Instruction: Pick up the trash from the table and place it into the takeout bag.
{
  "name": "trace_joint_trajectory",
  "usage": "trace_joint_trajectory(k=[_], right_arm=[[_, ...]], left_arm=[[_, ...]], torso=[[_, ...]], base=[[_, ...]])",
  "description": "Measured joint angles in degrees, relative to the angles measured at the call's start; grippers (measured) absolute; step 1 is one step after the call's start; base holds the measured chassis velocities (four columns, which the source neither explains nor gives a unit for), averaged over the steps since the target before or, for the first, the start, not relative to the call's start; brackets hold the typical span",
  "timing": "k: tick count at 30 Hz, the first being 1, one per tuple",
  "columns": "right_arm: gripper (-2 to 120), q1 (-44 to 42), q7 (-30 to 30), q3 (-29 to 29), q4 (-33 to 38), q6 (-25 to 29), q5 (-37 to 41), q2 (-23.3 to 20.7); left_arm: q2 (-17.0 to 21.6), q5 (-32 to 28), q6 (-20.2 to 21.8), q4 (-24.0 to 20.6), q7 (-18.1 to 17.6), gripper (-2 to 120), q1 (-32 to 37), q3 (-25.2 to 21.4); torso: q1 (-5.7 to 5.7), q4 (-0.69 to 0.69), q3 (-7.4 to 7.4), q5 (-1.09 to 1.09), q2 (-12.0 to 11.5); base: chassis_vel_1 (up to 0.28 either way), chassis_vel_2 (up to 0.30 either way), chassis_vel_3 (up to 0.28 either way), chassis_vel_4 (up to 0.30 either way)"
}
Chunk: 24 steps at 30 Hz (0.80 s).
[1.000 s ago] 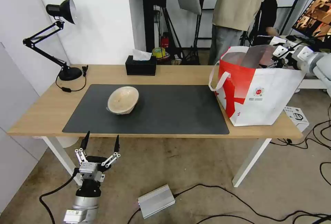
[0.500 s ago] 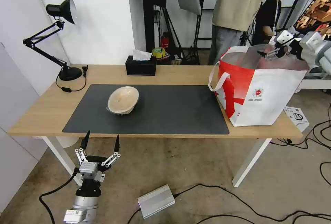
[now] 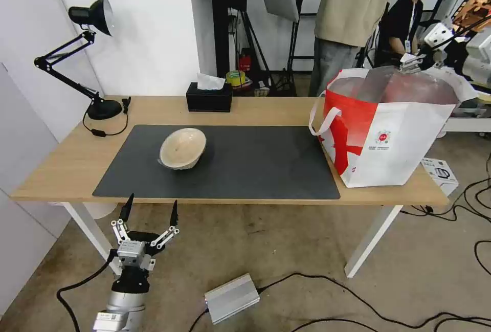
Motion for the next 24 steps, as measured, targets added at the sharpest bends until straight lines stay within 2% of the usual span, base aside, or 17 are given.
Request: trace_joint_trajectory(k=[14, 24], right_arm=[[100, -2.1, 8.9, 3.5, 14.3, -3.6, 14.8, -6.7], [100, -3.3, 17.9, 5.3, 22.9, -5.3, 23.5, -8.4]], left_arm=[[-0.1, 0.0, 0.0, -0.7, 0.0, 100, 0.4, 0.0], [-0.4, -0.1, 0.0, -0.7, 0.0, 100, 0.4, -0.1]], torso=[[0.00, 0.00, 0.00, -0.01, 0.0], [0.00, 0.00, 0.00, -0.01, 0.0]], base=[[0.000, 0.000, 0.000, 0.000], [0.000, 0.000, 0.000, 0.000]])
